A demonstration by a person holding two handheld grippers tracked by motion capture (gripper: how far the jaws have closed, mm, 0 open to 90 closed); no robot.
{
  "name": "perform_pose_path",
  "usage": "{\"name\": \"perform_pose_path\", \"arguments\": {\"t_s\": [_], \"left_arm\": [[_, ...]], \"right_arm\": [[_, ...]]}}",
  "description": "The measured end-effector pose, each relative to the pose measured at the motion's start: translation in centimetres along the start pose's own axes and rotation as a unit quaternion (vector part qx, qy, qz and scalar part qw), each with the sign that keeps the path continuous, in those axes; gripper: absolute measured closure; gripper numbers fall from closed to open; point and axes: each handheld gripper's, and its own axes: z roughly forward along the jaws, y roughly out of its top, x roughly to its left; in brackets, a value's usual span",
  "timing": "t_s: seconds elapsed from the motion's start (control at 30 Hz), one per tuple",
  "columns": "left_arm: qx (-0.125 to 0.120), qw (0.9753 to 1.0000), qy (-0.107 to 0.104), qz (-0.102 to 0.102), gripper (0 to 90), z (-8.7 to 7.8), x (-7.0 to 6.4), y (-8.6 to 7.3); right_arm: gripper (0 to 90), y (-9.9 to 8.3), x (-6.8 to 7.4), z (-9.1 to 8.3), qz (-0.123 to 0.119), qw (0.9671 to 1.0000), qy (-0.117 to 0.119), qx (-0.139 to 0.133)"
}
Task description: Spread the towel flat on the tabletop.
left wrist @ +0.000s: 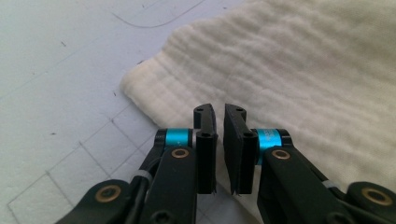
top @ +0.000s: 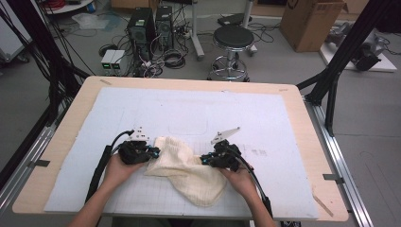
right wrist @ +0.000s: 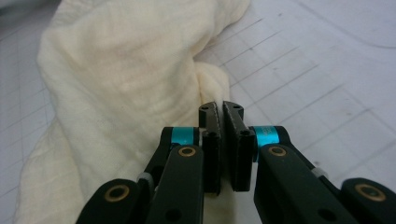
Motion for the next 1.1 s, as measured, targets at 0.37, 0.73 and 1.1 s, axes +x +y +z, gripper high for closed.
{"name": "perform_pose_path", "arguments": {"t_s": [0.37, 0.73, 1.1], "left_arm": [[0.000, 1.0000, 0.003, -0.002, 83.8, -0.1, -0.3, -0.2], [-0.003, 1.0000, -0.001, -0.003, 81.2, -0.6, -0.1, -0.2], [-0.068, 0.9959, 0.018, -0.056, 70.4, -0.7, 0.9, 0.8]], "right_arm": [[81.1, -2.2, 0.3, -6.6, 0.009, 0.9856, -0.155, -0.067], [68.1, -4.3, 1.0, -5.8, 0.015, 0.9962, -0.082, -0.023], [60.1, -1.1, -1.3, -7.7, 0.017, 0.9903, -0.098, -0.097]]}}
